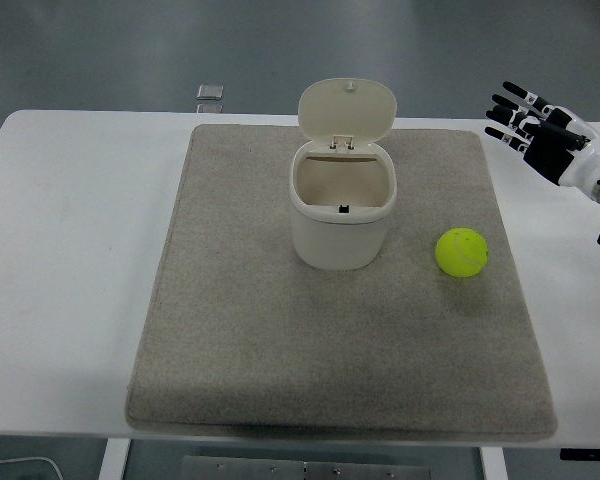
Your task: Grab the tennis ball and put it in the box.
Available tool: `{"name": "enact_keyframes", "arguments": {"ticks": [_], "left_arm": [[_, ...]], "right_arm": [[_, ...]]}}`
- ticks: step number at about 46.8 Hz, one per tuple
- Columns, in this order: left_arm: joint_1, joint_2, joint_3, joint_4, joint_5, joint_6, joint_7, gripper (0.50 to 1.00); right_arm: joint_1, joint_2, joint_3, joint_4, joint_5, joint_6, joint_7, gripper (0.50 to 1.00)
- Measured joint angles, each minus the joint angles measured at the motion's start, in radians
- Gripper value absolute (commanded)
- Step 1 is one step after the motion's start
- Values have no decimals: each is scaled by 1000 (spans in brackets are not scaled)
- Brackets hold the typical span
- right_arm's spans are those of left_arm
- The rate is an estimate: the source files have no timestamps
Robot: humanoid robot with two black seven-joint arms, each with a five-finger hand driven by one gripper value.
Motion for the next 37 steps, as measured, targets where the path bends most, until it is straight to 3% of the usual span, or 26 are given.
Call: {"name": "enact_keyframes", "arguments": {"ticks": [18,29,37], "left_arm": [[1,0,3,0,0,0,0,992],[0,0,4,-1,0,0,0,992],[0,0,5,-1,0,0,0,992]], "right_arm": [[2,-3,-2,0,-17,-6,5,932],[2,-19,-10,6,-51,16,10,932],[2,-22,-11,8,-59,64,11,930]]}}
